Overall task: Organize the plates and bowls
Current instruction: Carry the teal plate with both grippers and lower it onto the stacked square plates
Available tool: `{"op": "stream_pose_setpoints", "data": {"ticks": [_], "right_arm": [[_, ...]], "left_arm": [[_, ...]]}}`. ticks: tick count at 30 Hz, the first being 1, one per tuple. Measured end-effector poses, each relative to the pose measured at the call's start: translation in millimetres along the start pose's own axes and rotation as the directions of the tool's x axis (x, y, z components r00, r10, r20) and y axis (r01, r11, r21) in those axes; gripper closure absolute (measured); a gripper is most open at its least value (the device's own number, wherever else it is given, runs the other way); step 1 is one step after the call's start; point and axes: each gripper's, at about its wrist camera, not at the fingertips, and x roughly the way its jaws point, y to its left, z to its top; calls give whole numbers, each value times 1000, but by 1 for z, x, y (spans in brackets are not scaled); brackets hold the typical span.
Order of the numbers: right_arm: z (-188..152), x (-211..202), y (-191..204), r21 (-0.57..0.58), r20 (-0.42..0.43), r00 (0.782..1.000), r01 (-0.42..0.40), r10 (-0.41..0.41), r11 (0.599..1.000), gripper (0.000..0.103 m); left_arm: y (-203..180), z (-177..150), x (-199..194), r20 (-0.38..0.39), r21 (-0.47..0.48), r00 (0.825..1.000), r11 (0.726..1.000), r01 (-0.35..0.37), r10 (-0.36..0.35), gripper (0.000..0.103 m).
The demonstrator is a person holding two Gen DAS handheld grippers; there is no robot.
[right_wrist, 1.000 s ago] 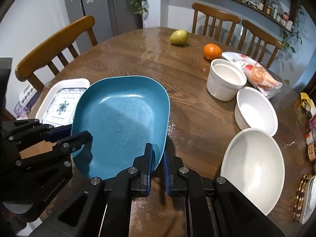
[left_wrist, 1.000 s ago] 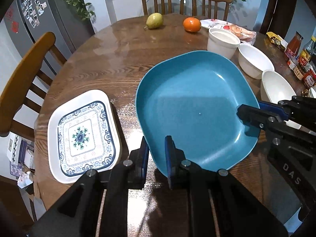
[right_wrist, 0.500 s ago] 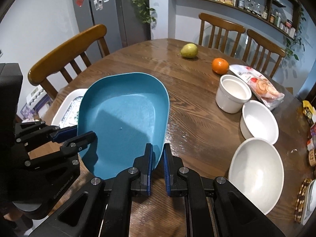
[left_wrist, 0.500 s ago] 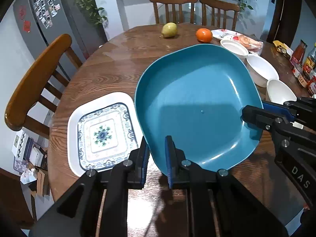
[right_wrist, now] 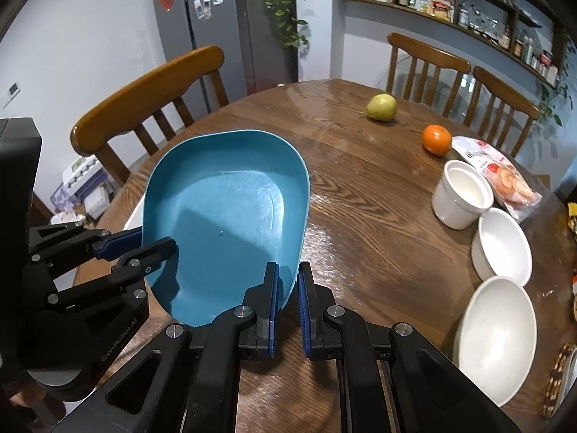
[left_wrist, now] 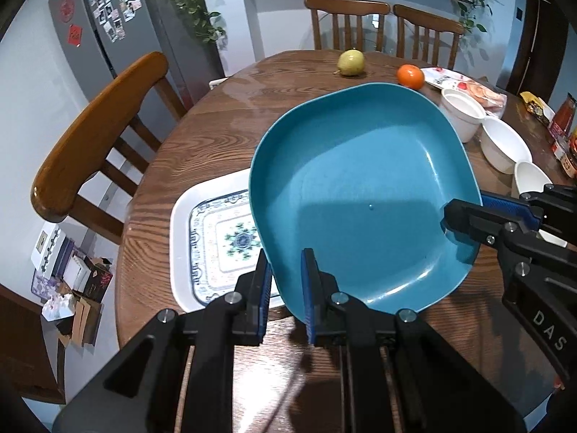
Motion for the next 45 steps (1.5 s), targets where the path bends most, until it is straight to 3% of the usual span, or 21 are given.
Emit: {"op": "stream_pose_setpoints", "data": {"ticks": [10, 27, 45], "right_arm": [[10, 12, 25, -31, -7, 999, -34, 33, 999, 91], [29, 53, 63, -74, -76, 993, -97, 91, 993, 91], [21, 88, 63, -9, -196, 972, -136, 132, 991, 91]], "left_arm": [[23, 0, 0, 3, -27, 999, 999, -39, 40, 89], [71, 5, 27, -58, -98, 994, 990, -99, 94, 89], [77, 0, 57, -139, -97, 988, 991, -88, 74, 89]]}}
